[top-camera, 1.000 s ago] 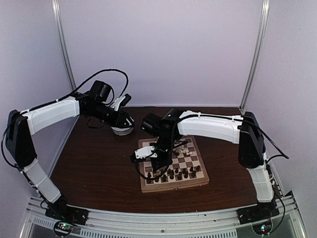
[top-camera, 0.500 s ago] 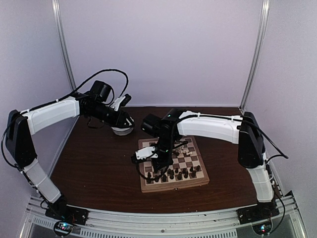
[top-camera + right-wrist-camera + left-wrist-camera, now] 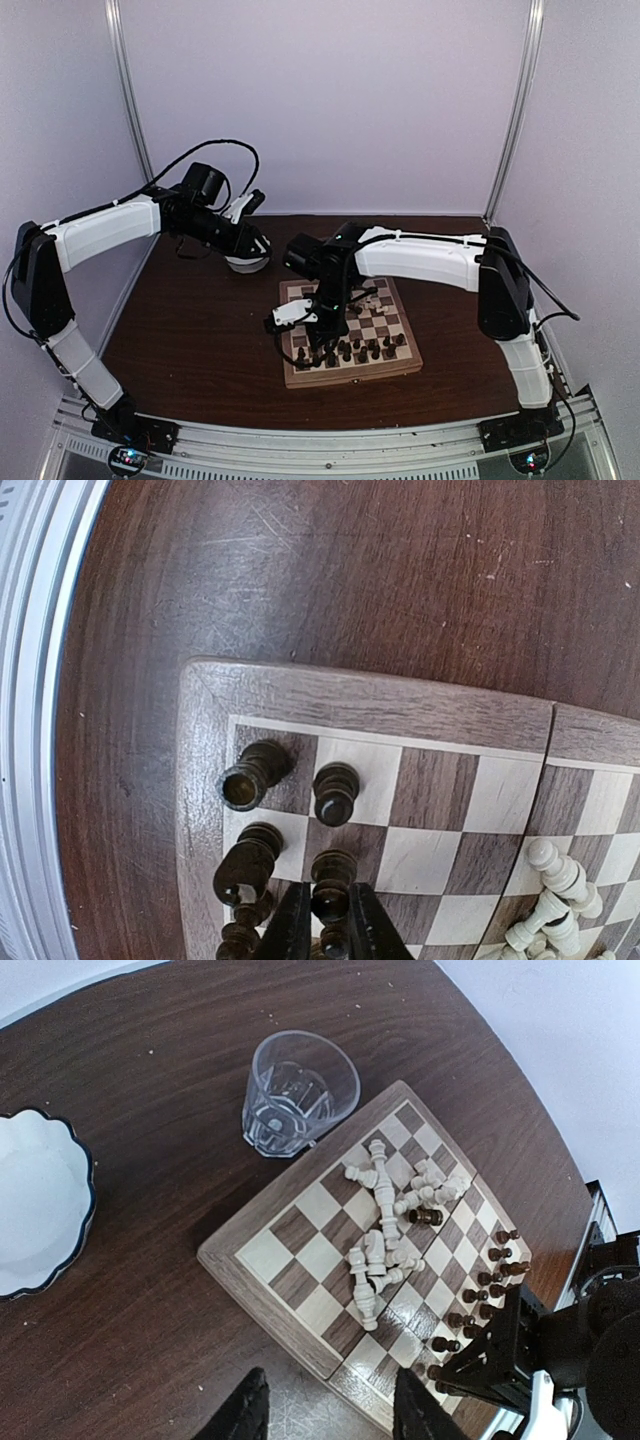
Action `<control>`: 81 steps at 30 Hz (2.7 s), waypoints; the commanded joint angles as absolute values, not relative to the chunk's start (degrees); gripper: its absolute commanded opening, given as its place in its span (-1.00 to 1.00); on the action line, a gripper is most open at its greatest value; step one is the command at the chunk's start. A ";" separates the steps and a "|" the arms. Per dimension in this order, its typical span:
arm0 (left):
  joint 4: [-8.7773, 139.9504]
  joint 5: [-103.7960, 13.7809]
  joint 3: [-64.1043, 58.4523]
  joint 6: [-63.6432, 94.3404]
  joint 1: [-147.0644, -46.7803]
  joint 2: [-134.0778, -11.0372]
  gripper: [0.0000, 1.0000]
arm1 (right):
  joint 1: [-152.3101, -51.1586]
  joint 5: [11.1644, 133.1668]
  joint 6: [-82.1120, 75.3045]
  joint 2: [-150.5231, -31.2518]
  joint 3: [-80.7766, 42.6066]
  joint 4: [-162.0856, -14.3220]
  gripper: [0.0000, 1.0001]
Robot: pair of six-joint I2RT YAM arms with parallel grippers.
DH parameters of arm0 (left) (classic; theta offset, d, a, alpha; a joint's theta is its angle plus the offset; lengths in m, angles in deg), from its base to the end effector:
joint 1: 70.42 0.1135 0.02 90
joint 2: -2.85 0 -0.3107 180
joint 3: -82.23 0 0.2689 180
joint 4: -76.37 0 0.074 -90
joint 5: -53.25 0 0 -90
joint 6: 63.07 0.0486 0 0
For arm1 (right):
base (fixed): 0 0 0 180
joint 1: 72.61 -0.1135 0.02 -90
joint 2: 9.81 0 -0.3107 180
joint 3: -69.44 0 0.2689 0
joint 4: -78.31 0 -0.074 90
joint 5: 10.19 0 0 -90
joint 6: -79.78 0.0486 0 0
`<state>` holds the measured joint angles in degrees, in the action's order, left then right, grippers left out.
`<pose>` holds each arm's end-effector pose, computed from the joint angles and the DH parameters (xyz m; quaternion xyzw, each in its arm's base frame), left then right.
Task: Set up the chess pieces on the board
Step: Place the pawn at g7, then pick up the rook.
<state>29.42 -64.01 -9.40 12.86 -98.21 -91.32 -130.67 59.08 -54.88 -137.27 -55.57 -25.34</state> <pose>0.3323 -0.2003 0.3224 0.1899 0.8955 -0.3267 0.2353 0.2504 0.4341 0.2315 -0.7756 0.5976 0.1890 0.0744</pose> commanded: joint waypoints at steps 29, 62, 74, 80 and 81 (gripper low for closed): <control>31.36 -64.98 -9.31 12.58 -98.11 -90.25 -0.14 | -130.07 62.28 -54.27 -131.95 -56.52 -23.76 -0.48; 31.77 -65.49 -9.06 12.06 -98.11 -89.78 -0.12 | -117.30 70.90 -44.41 -131.39 -42.50 -35.61 -0.44; 31.72 -65.68 -9.06 12.05 -98.11 -89.88 -0.13 | -116.99 72.12 -43.97 -131.99 -42.01 -35.46 -0.45; 31.81 -65.94 -9.06 12.02 -98.11 -89.77 -0.13 | -116.95 71.40 -43.96 -129.85 -41.98 -35.38 -0.44; 31.81 -66.00 -9.10 12.07 -98.11 -89.74 -0.13 | -116.99 71.71 -44.09 -129.67 -41.91 -35.34 -0.44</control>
<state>29.46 -64.95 -9.37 12.40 -98.21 -91.32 -117.21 70.86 -44.46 -131.47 -42.08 -35.48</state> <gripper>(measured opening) 0.437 0.279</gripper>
